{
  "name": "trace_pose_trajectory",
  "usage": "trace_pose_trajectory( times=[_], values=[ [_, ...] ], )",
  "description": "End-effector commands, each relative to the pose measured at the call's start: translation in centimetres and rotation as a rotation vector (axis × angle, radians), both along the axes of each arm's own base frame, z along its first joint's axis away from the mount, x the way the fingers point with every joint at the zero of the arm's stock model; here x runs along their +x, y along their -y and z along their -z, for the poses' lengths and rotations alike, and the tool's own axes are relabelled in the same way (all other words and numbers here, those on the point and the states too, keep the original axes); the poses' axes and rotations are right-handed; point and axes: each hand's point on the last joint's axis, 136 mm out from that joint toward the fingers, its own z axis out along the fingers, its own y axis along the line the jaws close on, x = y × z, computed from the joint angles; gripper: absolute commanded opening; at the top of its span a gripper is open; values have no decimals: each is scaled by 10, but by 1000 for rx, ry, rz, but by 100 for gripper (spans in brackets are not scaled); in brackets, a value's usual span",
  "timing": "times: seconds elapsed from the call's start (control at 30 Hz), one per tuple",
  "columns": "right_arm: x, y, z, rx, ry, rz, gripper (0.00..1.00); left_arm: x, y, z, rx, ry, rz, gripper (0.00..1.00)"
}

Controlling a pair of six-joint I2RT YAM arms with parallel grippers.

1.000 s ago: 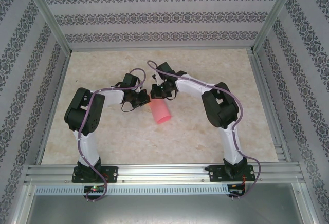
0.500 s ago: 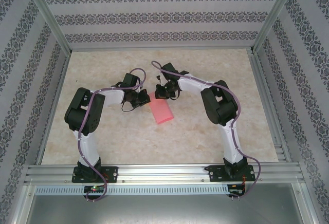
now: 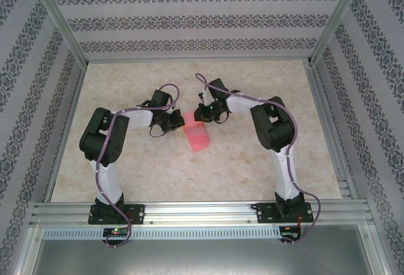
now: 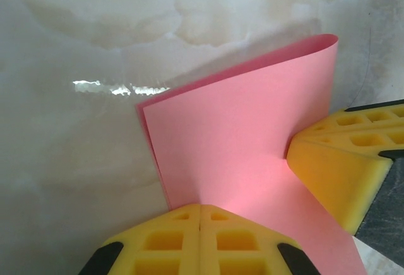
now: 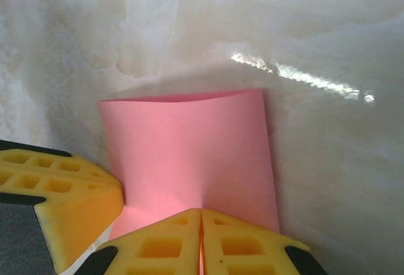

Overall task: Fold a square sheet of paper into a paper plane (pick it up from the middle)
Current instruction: Fold the square sheet of paper in half at the center of the table.

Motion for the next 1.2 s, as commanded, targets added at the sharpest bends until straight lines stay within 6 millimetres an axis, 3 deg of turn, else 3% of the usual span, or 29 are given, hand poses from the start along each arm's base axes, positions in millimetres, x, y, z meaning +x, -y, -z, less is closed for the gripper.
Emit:
trace_pose_trajectory(
  times=[0.0,0.13,0.23,0.37,0.43,0.57,0.8,0.93,1.17],
  values=[
    [13,36,14,-53,9,72,10,-66,-56,86,309,-283,-62,0],
    [26,49,-9,-41,55,115,9,-66,-56,87,307,-283,-61,0],
    [28,48,-34,-19,101,124,9,-66,-56,87,304,-283,-60,0],
    [13,31,-71,49,158,79,10,-65,-54,85,296,-279,-54,0],
    [1,18,-76,78,154,49,10,-65,-54,85,296,-277,-55,0],
    [-22,-8,-61,85,96,-16,10,-67,-54,86,295,-278,-53,0],
    [-30,-28,-27,59,27,-46,8,-67,-54,86,296,-278,-53,0],
    [-29,-17,-12,36,7,-27,8,-68,-55,87,297,-277,-54,0],
    [-38,18,4,12,-23,25,8,-69,-58,88,310,-278,-59,0]
  ],
)
